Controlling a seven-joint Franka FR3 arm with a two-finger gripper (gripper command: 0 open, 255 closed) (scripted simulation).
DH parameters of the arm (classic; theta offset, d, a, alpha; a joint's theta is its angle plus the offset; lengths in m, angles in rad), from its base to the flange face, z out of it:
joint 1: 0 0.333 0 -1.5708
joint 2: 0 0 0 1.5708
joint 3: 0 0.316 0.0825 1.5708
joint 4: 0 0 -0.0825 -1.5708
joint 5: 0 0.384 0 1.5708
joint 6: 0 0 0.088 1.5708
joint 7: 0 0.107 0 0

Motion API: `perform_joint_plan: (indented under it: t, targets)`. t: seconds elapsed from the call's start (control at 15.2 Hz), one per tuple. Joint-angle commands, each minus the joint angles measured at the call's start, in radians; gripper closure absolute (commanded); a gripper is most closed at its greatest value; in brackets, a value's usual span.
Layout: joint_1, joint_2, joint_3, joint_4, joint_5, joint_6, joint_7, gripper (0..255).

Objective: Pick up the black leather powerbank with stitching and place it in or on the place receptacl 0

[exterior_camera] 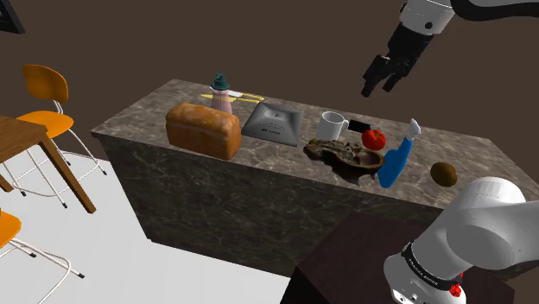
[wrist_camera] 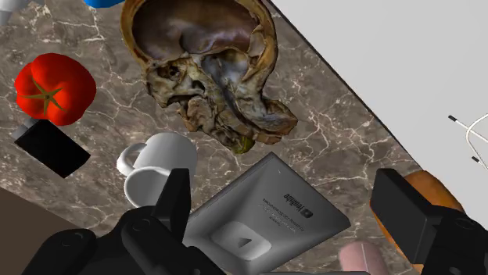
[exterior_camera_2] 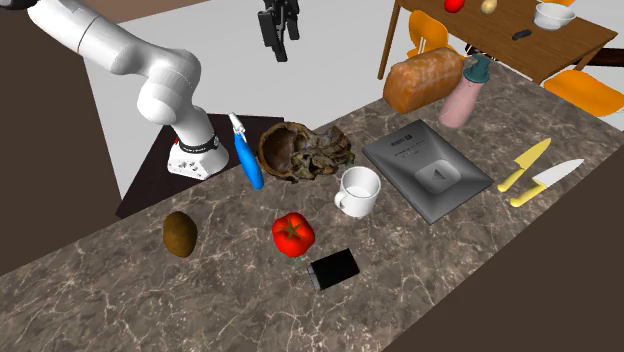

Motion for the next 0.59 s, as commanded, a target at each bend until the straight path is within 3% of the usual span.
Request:
perform_joint_plan:
  t: [0.0, 0.53]
  targets:
    - [0.000, 0.000, 0.000, 0.000, 0.000, 0.000, 0.000, 0]
    - [-0.005, 0.067, -0.206, -0.073, -0.087, 0.121, -0.280, 0]
